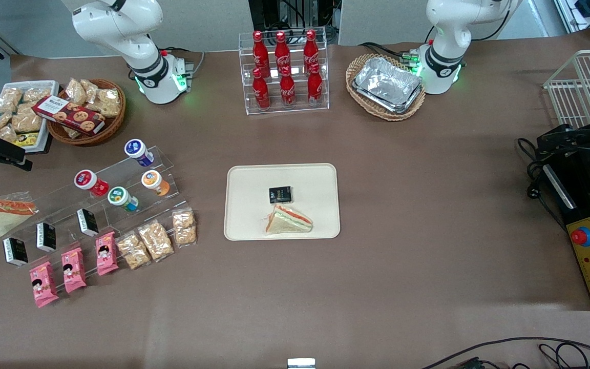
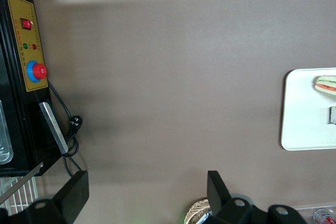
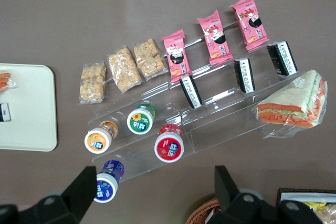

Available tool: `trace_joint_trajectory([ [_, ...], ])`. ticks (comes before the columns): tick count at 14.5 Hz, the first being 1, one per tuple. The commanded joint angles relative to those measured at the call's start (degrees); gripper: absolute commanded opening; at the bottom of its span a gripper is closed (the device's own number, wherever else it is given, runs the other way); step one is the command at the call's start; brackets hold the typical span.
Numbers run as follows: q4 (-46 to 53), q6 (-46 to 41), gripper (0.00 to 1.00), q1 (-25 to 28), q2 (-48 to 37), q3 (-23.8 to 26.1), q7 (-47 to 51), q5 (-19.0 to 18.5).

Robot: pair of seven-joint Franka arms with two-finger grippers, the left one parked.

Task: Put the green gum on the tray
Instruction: 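Move the right gripper toward the green-lidded cup on the acrylic rack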

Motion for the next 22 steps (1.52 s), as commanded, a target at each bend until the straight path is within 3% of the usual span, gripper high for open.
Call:
trace_joint_trajectory([
  [1, -0.03, -1.59, 1.0, -0.18, -0.26, -0.06, 0.1, 0.91],
  [9, -10.12, 1.56, 1.0, 0.17, -6.49, 0.2, 0.8, 0.91],
  [13, -20.85, 11.4, 1.0, 0.43, -10.63, 1.86, 1.85, 0.82],
  [22, -33.43, 27.85, 1.0, 3.24, -7.82, 4.59, 1.5, 0.74],
])
